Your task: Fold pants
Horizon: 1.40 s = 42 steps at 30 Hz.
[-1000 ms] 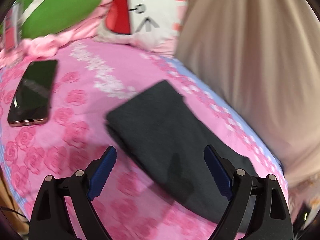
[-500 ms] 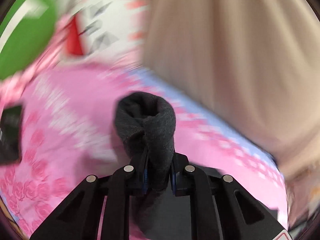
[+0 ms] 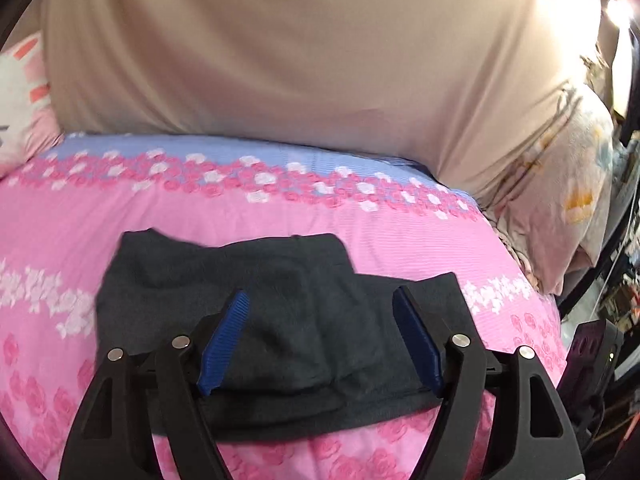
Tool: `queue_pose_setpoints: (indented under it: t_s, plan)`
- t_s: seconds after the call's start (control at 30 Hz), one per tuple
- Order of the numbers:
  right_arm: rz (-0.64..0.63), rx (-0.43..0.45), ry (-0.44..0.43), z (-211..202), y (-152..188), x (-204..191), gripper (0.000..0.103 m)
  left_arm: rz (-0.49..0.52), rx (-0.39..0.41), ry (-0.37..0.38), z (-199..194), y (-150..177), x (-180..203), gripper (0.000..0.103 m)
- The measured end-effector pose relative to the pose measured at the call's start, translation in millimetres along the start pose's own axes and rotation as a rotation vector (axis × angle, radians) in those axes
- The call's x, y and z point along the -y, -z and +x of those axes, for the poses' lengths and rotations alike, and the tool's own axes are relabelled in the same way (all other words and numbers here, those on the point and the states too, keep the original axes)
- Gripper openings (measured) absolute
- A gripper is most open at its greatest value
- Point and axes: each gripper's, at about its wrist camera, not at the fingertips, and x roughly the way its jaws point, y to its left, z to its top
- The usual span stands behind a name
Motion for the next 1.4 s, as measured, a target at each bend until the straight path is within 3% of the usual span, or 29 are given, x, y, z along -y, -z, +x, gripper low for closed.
queue_pose_setpoints:
  t_s: [0.23,0.37,0.5,0.57,0.6,0.63,0.77,0.8,0.83,0.87,0.9,0.97,1.0,1.07,1.13,1.17,1.2,1.23,1.27,1.33,1.37,1.4]
  plan:
    - [-0.012,-0.152,-0.085,43.3,-4.9,-34.6,0.085,-0.103,0.069,-0.181,-32.9,4.0,-81.1,0.075]
    - [-0.057,-0.185,0.006,72.4,-0.3,-54.5,0.086,-0.171,0.062,-0.213,-47.8,21.9,-124.4,0.075]
    - [-0.067,-0.223,-0.073,76.0,8.9,-71.4,0.085,-0.197,0.036,-0.225,-58.7,40.5,-154.7,0.075]
    - [-0.111,-0.269,-0.047,87.1,14.6,-80.0,0.062,-0.207,0.019,-0.212,-59.6,50.8,-166.2,0.076]
    - [-0.133,-0.278,-0.01,92.6,14.2,-82.9,0.041,-0.206,0.01,-0.198,-57.9,54.8,-168.4,0.076]
    - [-0.156,-0.287,0.013,96.0,11.2,-86.6,0.031,-0.203,0.0,-0.188,-55.7,57.5,-167.5,0.076]
    - [-0.169,-0.159,-0.095,50.9,-31.3,-108.8,0.025,-0.163,-0.027,-0.117,-51.0,62.8,-155.9,0.076]
    - [-0.198,-0.114,-0.083,36.5,-40.3,-113.3,0.015,-0.151,-0.028,-0.104,-51.4,63.5,-151.9,0.077]
    - [-0.232,-0.096,-0.035,31.1,-42.9,-112.6,0.013,-0.129,-0.028,-0.09,-51.7,64.8,-145.4,0.081]
    - [-0.255,-0.124,-0.005,35.9,-41.4,-108.0,0.014,-0.116,-0.026,-0.086,-50.8,65.7,-139.9,0.083]
    - [-0.257,-0.21,0.023,51.4,-32.7,-94.4,0.017,-0.099,-0.026,-0.083,-49.1,67.2,-135.2,0.086]
    - [-0.194,-0.323,0.11,75.4,-13.3,-64.8,0.021,-0.056,-0.06,-0.07,-39.6,71.1,-124.0,0.086]
    - [-0.14,-0.36,0.095,80.8,-5.0,-51.4,0.021,-0.033,-0.08,-0.059,-34.9,72.8,-118.5,0.086]
    - [-0.042,-0.344,0.029,78.4,-2.3,-37.5,0.027,0.015,-0.1,-0.08,-25.6,77.0,-108.4,0.086]
    - [0.03,-0.332,-0.03,79.7,-7.0,-29.9,0.072,0.042,-0.104,-0.111,-16.9,78.3,-104.3,0.086]
    - [0.051,-0.332,-0.071,83.7,-10.0,-29.3,0.076,0.042,-0.105,-0.124,-12.9,77.8,-104.8,0.084]
    - [0.051,-0.349,-0.094,90.0,-11.1,-32.1,0.076,0.04,-0.104,-0.125,-9.0,76.5,-106.9,0.076]
    - [0.053,-0.369,-0.117,97.3,-11.5,-34.9,0.076,0.039,-0.105,-0.121,-7.0,75.7,-108.9,0.059]
    - [0.072,-0.393,-0.143,108.0,-11.4,-36.4,0.076,0.036,-0.11,-0.126,-5.4,74.7,-111.9,0.05]
    - [0.081,-0.422,-0.19,120.8,-9.4,-42.5,0.076,0.044,-0.11,-0.16,-5.5,72.4,-119.4,0.009]
    - [0.073,-0.431,-0.218,125.7,-8.2,-47.4,0.07,0.042,-0.109,-0.171,-6.2,71.2,-126.4,0.009]
    - [0.075,-0.453,-0.229,134.3,-6.4,-51.8,0.049,0.029,-0.11,-0.16,-6.5,70.4,-131.5,0.008]
